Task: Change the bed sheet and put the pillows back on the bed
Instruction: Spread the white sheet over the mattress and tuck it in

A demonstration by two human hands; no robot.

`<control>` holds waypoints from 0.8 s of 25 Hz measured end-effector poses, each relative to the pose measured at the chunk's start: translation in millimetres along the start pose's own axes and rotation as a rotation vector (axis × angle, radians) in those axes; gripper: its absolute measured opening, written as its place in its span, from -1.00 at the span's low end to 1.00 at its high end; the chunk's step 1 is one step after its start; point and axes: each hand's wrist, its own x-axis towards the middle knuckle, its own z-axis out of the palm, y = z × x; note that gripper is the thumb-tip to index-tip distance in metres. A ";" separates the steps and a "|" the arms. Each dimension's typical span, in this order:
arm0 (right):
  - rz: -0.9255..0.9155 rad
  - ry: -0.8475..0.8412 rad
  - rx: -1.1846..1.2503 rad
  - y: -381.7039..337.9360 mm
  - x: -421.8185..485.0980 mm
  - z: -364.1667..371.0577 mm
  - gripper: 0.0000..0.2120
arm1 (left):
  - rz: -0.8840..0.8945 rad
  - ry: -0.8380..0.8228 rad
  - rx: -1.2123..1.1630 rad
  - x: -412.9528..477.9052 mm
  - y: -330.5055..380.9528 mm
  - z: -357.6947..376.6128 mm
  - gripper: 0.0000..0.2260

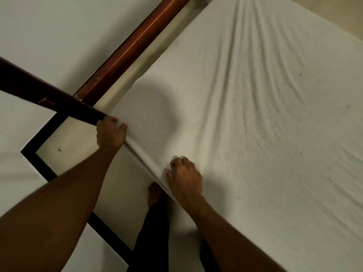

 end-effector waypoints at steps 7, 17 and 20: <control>0.106 0.156 -0.084 -53.2 66.1 22.6 -0.78 | -0.166 0.150 -0.194 13.2 4.1 4.4 -0.81; 0.078 -0.040 0.091 -99.3 89.8 28.4 -0.87 | -0.194 0.017 -0.293 50.2 -42.3 -15.4 -0.75; 0.049 -0.076 0.087 -102.3 98.0 17.4 -0.83 | -0.262 -0.089 -0.391 67.0 -59.5 -19.9 -0.79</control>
